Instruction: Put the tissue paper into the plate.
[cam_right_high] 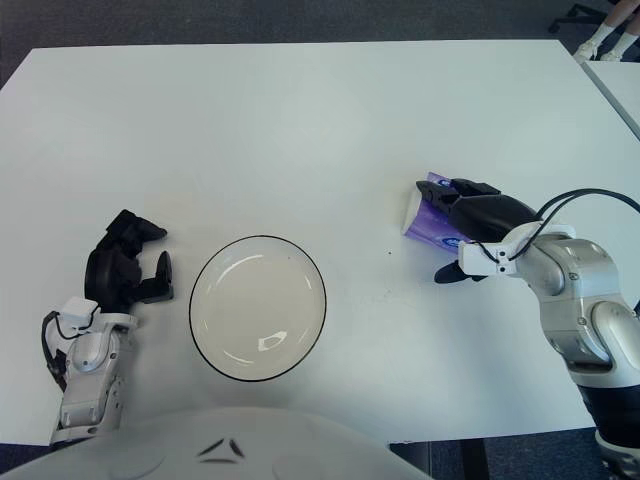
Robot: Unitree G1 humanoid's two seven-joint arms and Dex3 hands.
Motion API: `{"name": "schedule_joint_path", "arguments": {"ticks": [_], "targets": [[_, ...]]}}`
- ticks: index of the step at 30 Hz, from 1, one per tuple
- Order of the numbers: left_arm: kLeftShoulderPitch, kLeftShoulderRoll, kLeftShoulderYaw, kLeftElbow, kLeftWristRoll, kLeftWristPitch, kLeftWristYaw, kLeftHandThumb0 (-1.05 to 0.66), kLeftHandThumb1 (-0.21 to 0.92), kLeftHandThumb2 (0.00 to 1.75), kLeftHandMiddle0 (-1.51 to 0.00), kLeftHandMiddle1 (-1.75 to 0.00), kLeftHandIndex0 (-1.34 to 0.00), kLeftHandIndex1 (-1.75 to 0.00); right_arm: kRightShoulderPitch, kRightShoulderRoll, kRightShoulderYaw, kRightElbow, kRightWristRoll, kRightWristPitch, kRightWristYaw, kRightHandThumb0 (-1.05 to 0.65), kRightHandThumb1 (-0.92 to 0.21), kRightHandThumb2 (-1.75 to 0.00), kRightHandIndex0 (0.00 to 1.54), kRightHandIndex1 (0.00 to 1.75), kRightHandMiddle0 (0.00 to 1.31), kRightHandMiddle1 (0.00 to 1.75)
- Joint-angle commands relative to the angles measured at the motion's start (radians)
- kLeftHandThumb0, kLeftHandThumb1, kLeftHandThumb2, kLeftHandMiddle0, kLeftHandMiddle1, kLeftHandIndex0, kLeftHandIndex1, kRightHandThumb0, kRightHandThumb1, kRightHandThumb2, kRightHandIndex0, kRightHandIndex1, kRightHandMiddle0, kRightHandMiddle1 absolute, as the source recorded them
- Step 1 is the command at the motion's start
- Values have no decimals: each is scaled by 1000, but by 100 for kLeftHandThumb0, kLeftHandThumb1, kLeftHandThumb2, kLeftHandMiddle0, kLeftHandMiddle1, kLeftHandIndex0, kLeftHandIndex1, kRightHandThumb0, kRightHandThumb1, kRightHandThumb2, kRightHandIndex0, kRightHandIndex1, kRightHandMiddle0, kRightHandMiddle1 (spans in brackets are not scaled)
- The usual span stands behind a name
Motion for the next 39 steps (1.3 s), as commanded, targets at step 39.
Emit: {"name": "schedule_joint_path", "arguments": {"ticks": [39], "targets": [[84,-8,11,4,5,41,22,-1,2,163,-83,-175,-66,-164,-354,232,316,781,-56,-133,-435,-96,-70,-38,0,0,0,0]]}}
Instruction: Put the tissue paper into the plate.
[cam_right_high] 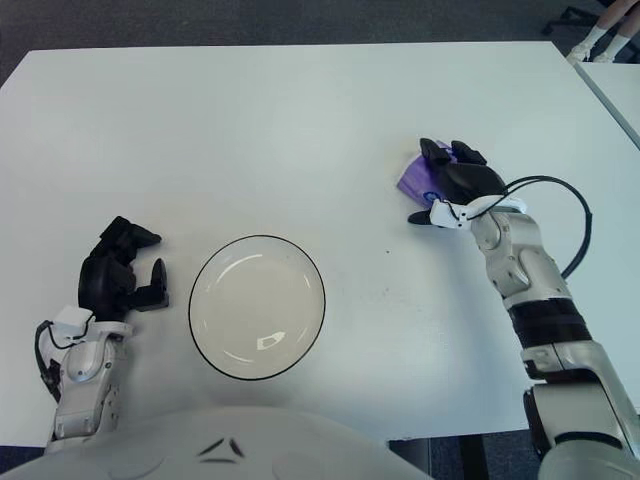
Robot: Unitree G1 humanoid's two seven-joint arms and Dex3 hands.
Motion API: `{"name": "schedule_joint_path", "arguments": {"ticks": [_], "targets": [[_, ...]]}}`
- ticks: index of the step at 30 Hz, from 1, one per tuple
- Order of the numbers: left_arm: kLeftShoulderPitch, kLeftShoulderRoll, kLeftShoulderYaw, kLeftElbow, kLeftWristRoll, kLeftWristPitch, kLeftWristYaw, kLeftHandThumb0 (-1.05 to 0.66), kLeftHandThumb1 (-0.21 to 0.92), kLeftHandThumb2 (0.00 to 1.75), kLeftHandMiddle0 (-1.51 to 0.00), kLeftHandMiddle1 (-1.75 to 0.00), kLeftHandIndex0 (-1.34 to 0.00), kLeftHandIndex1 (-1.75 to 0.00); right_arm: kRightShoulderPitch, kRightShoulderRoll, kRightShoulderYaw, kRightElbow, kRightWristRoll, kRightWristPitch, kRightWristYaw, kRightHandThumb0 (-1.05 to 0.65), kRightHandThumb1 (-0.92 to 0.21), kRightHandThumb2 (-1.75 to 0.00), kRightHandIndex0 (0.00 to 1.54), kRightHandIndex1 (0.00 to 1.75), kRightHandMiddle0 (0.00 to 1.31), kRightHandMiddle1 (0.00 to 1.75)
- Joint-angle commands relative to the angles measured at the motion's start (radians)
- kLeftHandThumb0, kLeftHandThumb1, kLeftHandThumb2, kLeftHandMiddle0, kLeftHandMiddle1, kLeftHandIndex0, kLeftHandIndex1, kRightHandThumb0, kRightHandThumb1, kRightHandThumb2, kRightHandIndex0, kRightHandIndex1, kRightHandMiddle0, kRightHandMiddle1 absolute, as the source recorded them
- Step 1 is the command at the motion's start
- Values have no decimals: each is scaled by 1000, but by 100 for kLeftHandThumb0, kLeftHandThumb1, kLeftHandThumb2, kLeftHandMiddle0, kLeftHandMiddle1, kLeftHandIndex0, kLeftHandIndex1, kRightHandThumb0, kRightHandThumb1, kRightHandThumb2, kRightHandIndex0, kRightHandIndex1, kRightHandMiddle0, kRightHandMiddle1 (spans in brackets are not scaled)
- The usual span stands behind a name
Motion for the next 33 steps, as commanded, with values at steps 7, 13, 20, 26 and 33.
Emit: {"name": "schedule_joint_path", "arguments": {"ticks": [7,13,20,26,33], "targets": [[46,-8,11,34,2,25,13,-1,0,166,-84,-175,-66,-166,7,118,98,293,16,-73,-63,-87,-58,-65,0,0,0,0],[52,-7,10,28,18,33,22,-1,0,166,-84,-175,-66,-167,-4,160,112,378,29,-109,-116,-80,-55,-78,2,1,0,0],[59,-6,8,21,20,41,21,-1,0,166,-83,-175,-67,-166,-8,207,108,443,67,-113,-150,-71,-52,-87,1,36,0,16],[60,-3,12,16,31,57,30,-1,1,165,-83,-175,-67,-165,-46,268,125,607,66,-151,-218,-54,-39,-101,0,99,0,76],[65,-3,13,14,38,49,29,-1,-1,167,-84,-175,-68,-166,-75,283,139,714,52,-193,-243,-35,-25,-126,0,152,0,147]]}}
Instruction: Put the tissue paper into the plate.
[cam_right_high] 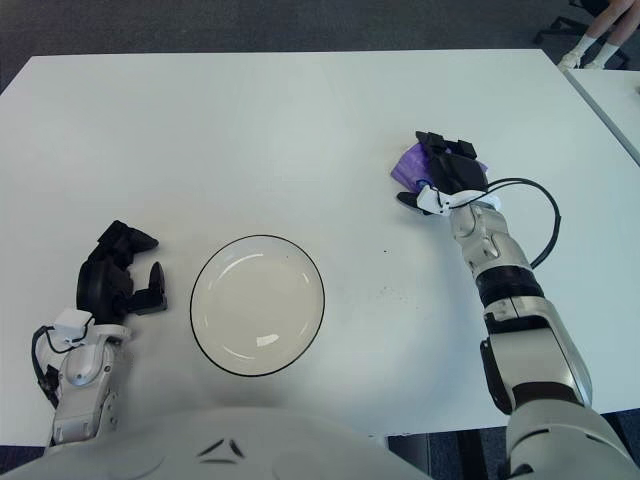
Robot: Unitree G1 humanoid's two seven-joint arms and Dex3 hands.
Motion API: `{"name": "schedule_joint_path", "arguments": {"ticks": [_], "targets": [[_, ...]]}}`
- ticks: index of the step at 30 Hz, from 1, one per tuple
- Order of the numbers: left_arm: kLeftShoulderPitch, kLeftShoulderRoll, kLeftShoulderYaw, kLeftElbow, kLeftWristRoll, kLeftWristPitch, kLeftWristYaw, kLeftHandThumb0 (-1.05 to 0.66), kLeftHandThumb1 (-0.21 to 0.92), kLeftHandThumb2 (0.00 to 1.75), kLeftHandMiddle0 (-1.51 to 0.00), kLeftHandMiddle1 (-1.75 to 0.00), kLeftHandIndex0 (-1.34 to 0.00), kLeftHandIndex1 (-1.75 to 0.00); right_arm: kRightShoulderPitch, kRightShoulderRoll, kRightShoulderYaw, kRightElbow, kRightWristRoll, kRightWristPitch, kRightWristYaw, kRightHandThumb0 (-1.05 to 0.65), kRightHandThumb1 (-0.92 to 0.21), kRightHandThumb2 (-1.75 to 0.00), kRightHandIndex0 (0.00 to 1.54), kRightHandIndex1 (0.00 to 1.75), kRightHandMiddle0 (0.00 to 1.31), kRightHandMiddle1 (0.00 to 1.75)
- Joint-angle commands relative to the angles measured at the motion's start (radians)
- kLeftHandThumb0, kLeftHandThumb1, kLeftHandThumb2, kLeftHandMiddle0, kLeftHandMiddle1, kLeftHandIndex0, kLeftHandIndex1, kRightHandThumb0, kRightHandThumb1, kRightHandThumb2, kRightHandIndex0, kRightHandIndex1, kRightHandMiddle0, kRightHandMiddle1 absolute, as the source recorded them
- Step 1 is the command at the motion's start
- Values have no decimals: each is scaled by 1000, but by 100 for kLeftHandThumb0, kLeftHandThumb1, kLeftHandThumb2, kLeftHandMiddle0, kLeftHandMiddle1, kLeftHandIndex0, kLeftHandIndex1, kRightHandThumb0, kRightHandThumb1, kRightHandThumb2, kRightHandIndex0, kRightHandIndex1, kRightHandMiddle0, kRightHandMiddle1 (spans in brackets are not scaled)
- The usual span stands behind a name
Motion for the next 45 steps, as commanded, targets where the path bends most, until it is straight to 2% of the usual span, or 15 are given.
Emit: {"name": "schedule_joint_path", "arguments": {"ticks": [1,2,4,6,9,17,26,34,39,45], "targets": [[53,2,6,25,17,38,14,-1,-1,167,-85,-175,-68,-166,145,138,104,220,2,4,103,-34,-24,-127,0,154,0,150],[53,1,8,26,16,34,14,-1,-1,167,-85,-175,-68,-166,145,137,104,218,5,2,110,-32,-23,-129,3,161,0,159],[54,-1,10,27,14,28,14,-1,-1,168,-85,-175,-67,-167,143,136,104,220,8,-1,120,3,-37,-118,24,167,4,167],[55,-3,12,28,8,24,11,-1,-1,168,-85,-175,-67,-168,140,137,105,228,11,-1,127,1,-43,-112,41,161,15,171],[55,-5,14,29,0,21,9,-1,-1,167,-84,-175,-66,-168,132,140,109,243,17,3,134,0,-40,-116,57,156,30,173],[51,-8,17,32,2,30,15,-1,0,167,-85,-175,-66,-167,118,152,102,263,35,19,115,0,-21,-141,71,165,48,175],[47,-12,17,35,9,34,21,-1,-1,167,-85,-175,-66,-167,159,148,59,134,130,31,138,0,-6,-156,86,159,58,175],[45,-16,16,36,7,28,21,-1,-1,168,-86,-175,-66,-168,193,113,49,15,198,-26,149,0,3,-167,92,160,64,175],[38,-19,15,40,17,40,33,-1,-1,168,-85,-175,-65,-169,219,72,18,-213,264,13,197,0,7,-172,95,162,67,175],[30,-18,15,52,16,37,35,-1,0,167,-84,-175,-66,-169,249,65,-15,-363,296,46,199,0,9,-173,97,161,68,175]]}}
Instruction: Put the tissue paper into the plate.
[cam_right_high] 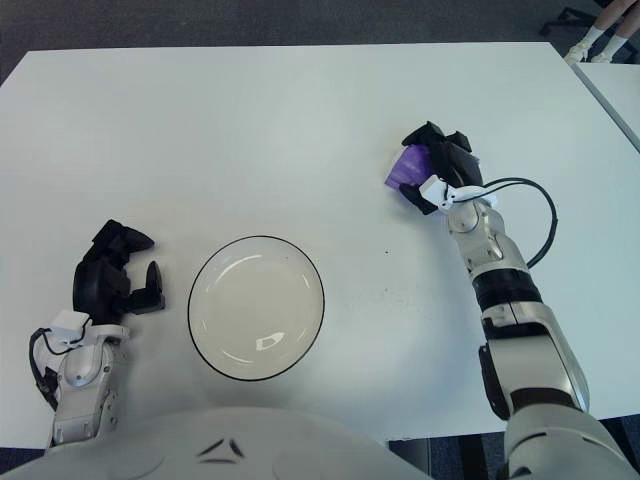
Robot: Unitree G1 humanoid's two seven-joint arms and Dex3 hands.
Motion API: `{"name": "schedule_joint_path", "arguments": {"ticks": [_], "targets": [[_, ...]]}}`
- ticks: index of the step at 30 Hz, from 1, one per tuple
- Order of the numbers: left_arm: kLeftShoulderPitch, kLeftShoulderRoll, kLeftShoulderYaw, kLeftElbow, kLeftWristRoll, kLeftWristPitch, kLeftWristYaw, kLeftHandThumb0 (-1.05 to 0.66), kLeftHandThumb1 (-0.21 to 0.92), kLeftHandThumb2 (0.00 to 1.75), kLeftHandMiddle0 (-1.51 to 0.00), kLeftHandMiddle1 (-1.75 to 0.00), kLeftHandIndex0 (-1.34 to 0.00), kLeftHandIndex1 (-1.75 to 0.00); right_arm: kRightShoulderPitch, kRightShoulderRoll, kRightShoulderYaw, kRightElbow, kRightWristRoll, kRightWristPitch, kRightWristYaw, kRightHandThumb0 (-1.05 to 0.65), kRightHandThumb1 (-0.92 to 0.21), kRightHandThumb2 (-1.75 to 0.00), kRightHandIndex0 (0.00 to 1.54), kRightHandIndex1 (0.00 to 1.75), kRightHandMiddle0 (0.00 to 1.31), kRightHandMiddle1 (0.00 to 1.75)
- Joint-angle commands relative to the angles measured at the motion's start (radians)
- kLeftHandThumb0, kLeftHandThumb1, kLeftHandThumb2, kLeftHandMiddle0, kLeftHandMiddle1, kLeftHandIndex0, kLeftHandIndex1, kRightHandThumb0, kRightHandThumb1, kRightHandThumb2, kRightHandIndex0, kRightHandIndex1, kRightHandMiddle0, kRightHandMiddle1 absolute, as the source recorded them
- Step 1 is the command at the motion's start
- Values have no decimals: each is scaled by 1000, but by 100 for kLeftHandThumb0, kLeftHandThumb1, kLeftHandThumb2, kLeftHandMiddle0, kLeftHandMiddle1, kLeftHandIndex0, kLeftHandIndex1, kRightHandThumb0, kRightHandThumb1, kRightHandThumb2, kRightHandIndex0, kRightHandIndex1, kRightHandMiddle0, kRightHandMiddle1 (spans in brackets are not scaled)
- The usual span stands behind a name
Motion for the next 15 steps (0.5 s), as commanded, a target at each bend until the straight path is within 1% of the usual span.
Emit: {"name": "schedule_joint_path", "arguments": {"ticks": [1,7,10,15], "targets": [[31,-5,6,49,3,45,12,-1,0,167,-83,-175,-66,-169,117,53,26,-57,26,41,77,0,9,-173,97,161,68,175],[22,-4,8,67,-2,23,6,-1,1,166,-83,-175,-66,-168,112,59,-10,-135,28,54,63,0,10,-173,98,160,69,175],[17,-4,9,75,-3,18,6,-1,0,166,-84,-175,-66,-167,92,64,-30,-170,29,52,54,0,10,-174,98,159,69,175],[8,-4,10,88,0,11,9,-1,0,166,-84,-175,-66,-166,75,69,-56,-258,37,80,74,0,10,-174,98,159,69,175]]}}
